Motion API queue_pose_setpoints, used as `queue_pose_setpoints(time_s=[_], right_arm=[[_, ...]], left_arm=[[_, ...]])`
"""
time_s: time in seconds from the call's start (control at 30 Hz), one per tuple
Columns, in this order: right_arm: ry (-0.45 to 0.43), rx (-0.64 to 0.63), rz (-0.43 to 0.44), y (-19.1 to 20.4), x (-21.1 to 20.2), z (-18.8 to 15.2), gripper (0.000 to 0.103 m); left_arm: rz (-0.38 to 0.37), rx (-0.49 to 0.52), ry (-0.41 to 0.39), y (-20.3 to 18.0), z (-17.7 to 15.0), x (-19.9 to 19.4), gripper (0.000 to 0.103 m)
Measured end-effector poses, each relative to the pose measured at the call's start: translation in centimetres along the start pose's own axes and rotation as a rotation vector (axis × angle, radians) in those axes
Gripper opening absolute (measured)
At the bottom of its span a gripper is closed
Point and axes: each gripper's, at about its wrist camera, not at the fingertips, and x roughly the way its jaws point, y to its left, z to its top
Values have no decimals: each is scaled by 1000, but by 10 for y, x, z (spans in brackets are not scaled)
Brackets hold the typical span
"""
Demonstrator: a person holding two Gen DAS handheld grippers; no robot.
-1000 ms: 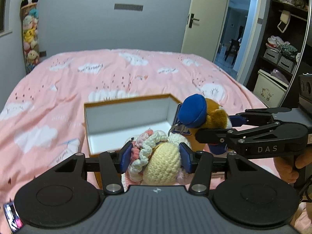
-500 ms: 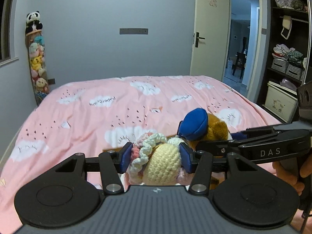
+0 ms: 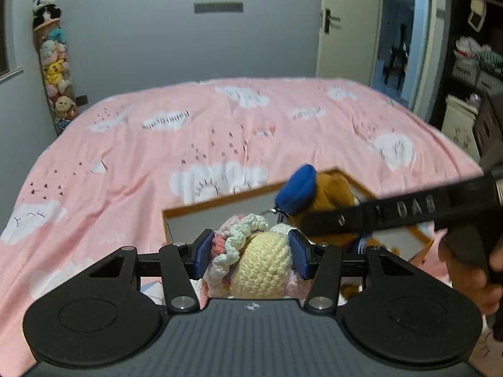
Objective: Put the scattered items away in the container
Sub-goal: 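Lift both plushes and carry them over the orange box, then lower both plushes into the orange box and open both tools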
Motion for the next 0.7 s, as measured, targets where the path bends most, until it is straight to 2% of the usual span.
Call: queue_pose_setpoints(time_s=[0.23, 0.47, 0.57, 0.7], right_arm=[[84, 94, -57, -16, 35, -3, 62], [184, 188, -102, -33, 70, -13, 62], [215, 201, -126, -34, 78, -17, 62], [252, 218, -147, -36, 85, -22, 62]], left_arm=[[73, 136, 34, -16, -22, 25, 59], [97, 215, 85, -23, -35, 46, 60], [93, 219, 115, -21, -39, 54, 60], [56, 160, 157, -11, -38, 58, 61]])
